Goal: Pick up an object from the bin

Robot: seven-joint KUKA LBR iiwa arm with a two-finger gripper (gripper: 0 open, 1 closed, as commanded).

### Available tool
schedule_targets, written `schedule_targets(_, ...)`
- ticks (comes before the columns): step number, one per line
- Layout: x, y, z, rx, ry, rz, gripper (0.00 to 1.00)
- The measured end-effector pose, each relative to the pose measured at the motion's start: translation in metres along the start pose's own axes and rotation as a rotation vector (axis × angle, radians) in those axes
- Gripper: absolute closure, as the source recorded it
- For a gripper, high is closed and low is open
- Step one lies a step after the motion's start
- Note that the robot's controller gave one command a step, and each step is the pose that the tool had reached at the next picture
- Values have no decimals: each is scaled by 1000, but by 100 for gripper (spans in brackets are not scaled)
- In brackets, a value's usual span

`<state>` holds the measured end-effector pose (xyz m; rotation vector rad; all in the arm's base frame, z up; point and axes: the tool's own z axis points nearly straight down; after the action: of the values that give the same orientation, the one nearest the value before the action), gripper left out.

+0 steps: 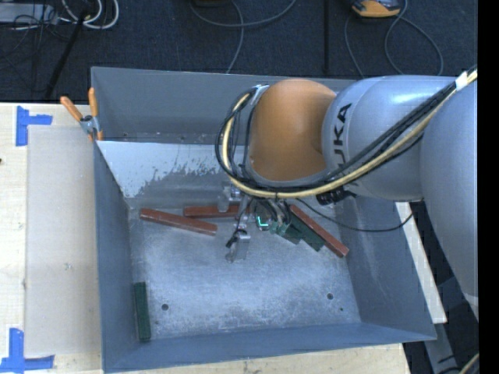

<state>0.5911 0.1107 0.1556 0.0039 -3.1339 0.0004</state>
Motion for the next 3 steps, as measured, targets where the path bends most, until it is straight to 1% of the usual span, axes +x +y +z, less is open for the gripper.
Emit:
schedule_targets(1, -22, 34, 88, -3, -14, 17, 0)
schedule_targets(2, -22, 32, 84, -2, -10, 21, 100)
schedule_targets(3, -21, 32, 86, -1, -7, 22, 0)
